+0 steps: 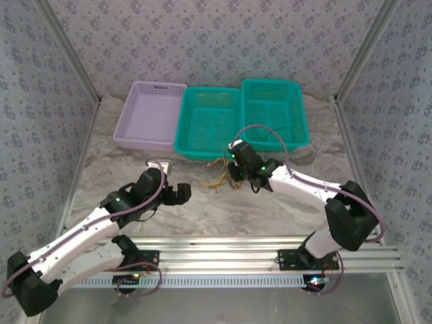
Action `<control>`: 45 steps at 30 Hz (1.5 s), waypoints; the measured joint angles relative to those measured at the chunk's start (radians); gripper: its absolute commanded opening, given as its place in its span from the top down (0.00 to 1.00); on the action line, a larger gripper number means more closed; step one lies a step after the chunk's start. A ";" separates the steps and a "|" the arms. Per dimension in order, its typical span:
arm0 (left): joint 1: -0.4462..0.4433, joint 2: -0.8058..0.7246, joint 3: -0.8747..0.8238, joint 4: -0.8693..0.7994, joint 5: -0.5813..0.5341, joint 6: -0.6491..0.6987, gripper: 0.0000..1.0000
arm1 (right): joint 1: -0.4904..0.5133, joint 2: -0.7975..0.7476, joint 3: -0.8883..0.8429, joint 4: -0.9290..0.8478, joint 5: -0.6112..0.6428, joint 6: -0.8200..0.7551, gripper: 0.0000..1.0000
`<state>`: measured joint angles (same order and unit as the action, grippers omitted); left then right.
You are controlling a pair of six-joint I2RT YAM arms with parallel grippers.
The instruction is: Untangle the cables
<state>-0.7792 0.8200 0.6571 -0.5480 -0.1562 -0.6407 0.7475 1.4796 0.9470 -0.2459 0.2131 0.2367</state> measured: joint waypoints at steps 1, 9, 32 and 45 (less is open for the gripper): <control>0.000 0.000 0.000 0.000 0.000 0.000 0.00 | 0.001 -0.006 -0.001 0.004 0.000 -0.002 0.71; 0.000 0.024 0.000 0.012 0.013 0.000 0.00 | 0.001 -0.003 -0.002 0.012 0.002 -0.011 0.62; -0.011 -0.010 0.000 0.027 0.014 0.000 0.00 | 0.092 -0.159 0.024 -0.036 0.012 -0.070 1.00; -0.015 -0.035 0.001 0.030 0.026 -0.005 0.00 | 0.053 -0.331 -0.033 -0.016 -0.109 -0.065 1.00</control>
<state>-0.7940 0.7849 0.6579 -0.5182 -0.1299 -0.6456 0.8005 1.1484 0.9138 -0.2619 0.1043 0.1719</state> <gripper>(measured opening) 0.996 0.052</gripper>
